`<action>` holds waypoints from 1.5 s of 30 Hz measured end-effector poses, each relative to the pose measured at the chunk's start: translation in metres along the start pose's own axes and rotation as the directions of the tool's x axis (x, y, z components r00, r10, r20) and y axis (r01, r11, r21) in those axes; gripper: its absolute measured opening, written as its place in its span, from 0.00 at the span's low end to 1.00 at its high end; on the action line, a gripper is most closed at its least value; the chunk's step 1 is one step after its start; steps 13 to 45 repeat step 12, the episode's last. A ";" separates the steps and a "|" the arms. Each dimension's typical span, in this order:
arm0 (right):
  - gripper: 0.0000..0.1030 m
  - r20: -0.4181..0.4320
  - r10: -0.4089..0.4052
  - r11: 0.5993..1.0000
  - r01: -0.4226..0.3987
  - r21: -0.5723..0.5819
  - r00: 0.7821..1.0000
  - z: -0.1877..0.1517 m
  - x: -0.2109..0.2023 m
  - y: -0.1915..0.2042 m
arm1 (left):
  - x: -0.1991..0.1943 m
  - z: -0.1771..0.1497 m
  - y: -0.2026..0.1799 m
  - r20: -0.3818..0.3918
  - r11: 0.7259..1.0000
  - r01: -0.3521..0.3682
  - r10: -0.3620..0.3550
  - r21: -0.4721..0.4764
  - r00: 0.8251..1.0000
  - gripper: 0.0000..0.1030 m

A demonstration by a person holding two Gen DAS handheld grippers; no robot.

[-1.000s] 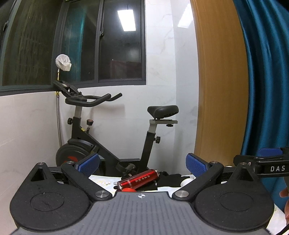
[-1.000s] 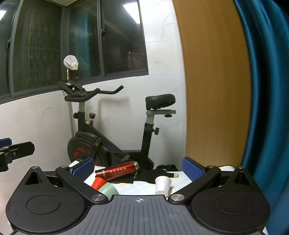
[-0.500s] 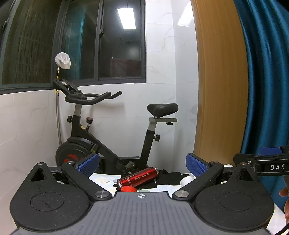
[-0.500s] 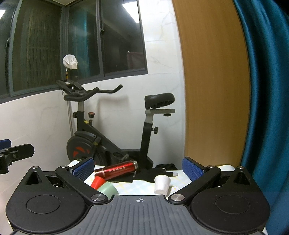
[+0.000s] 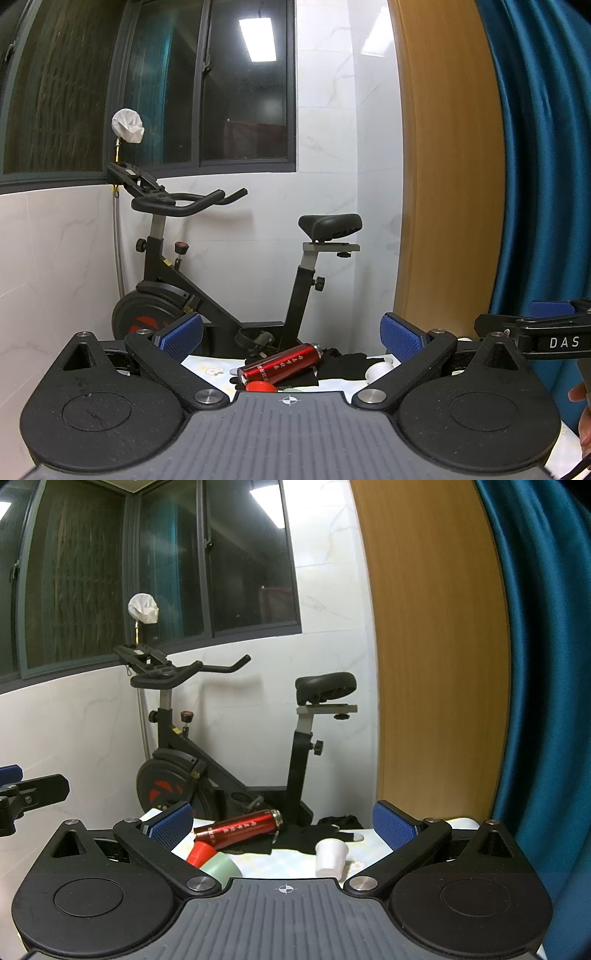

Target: Flip cup upright

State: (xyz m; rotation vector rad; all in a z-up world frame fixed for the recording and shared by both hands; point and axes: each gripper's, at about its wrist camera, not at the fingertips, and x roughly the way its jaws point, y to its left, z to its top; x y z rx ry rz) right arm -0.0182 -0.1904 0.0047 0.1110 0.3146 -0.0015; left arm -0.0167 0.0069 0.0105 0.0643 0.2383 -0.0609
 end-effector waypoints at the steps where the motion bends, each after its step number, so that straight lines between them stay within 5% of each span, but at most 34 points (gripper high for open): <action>1: 1.00 0.000 0.000 1.000 0.000 -0.001 1.000 0.000 0.000 0.000 | 0.000 0.000 0.000 0.001 1.000 0.000 0.000 -0.001 1.000 1.00; 45: 1.00 0.000 0.000 1.000 0.000 -0.001 1.000 0.000 0.000 0.000 | 0.002 0.000 -0.001 0.009 1.000 0.003 -0.003 -0.004 1.000 1.00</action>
